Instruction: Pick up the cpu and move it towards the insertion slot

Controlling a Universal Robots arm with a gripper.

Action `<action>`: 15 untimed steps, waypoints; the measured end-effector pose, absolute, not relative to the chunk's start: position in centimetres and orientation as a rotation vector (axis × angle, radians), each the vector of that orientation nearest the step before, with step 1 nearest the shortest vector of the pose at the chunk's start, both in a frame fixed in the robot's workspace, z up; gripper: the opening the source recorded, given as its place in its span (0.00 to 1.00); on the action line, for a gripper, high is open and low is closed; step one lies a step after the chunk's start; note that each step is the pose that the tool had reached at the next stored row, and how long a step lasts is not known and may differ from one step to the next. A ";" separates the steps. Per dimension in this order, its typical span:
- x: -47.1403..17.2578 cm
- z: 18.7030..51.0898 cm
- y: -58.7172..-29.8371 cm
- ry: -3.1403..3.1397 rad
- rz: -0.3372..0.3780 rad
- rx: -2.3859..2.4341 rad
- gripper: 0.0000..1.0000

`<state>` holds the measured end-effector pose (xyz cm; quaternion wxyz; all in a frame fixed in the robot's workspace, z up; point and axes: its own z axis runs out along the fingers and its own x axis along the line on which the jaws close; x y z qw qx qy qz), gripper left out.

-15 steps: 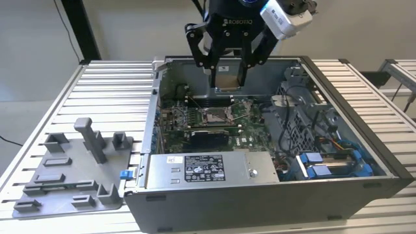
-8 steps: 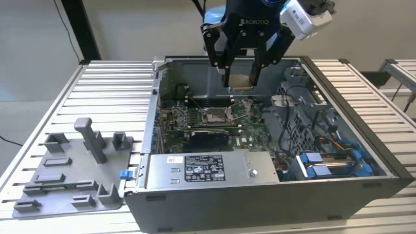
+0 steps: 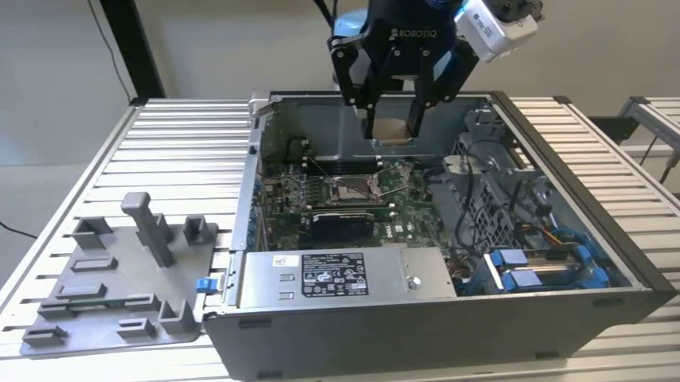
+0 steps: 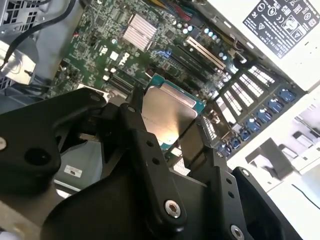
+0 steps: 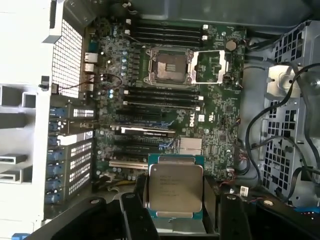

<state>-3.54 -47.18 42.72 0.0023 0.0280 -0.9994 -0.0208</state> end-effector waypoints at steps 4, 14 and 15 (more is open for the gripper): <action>-3.6 42.7 -46.5 -3.135 -0.065 0.083 0.00; -3.8 42.6 -44.3 -3.136 -0.065 0.079 0.00; -3.9 42.6 -44.1 -3.136 -0.065 0.078 0.00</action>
